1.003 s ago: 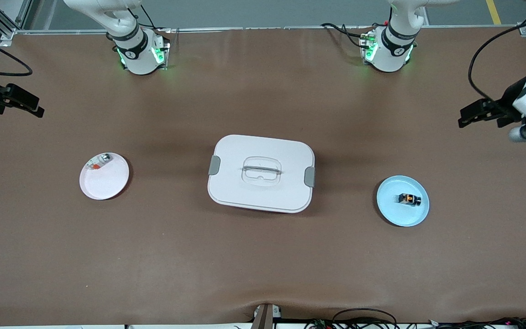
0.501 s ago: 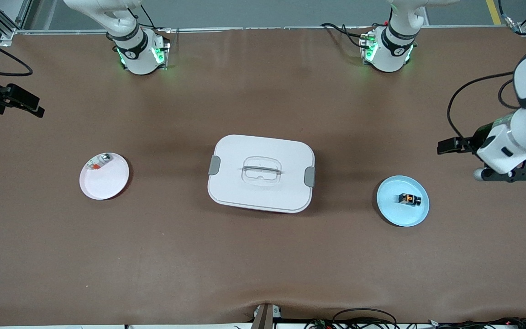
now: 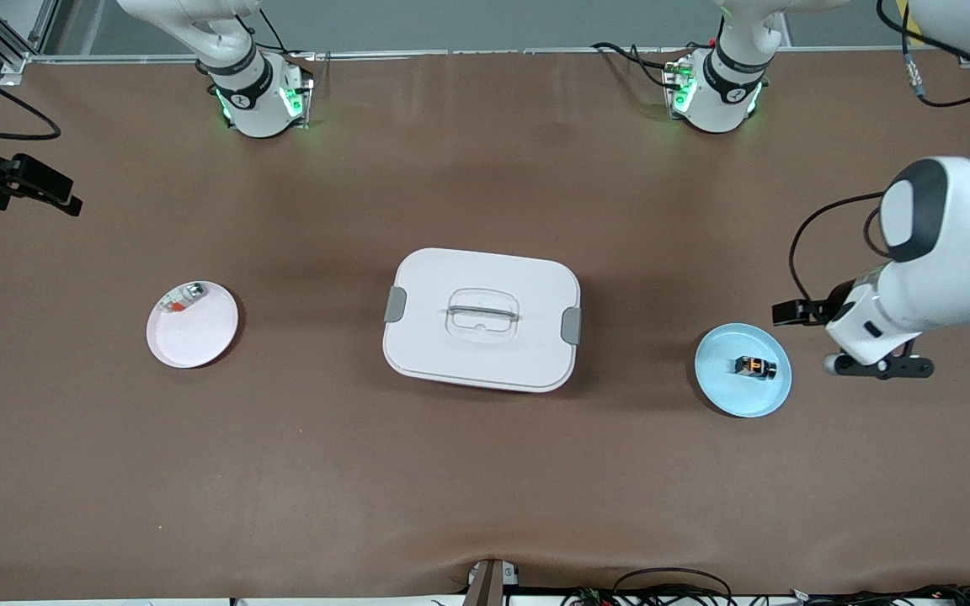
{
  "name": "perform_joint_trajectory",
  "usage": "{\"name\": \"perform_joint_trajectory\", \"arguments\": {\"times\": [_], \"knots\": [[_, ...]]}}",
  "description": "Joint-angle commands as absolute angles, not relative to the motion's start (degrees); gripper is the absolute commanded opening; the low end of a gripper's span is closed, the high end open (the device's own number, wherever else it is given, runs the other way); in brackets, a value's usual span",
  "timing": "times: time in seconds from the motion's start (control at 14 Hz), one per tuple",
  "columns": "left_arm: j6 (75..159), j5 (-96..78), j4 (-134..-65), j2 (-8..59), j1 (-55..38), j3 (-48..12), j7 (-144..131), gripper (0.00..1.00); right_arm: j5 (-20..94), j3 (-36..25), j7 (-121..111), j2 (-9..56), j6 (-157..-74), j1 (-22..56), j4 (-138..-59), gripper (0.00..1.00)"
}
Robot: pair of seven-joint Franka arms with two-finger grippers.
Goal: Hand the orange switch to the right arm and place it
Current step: 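Move the left gripper over the black-orange switch on the blue plate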
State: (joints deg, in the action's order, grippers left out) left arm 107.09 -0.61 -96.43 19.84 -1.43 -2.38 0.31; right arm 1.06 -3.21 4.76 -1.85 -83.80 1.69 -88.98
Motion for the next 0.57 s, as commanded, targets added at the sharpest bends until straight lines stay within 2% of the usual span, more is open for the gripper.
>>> {"name": "perform_joint_trajectory", "arguments": {"times": [0.0, 0.5], "knots": [[109.9, 0.5, -96.7, 22.0, -1.7, -2.5, 3.2, 1.0, 1.1, -3.3, 4.1, -3.2, -84.1, 1.7, -90.1, 1.0], [119.2, 5.2, -99.8, 26.2, -1.2, -2.5, 6.9, 1.0, 1.1, -3.3, 4.1, -3.1, -84.0, 1.6, -90.1, 1.0]]}}
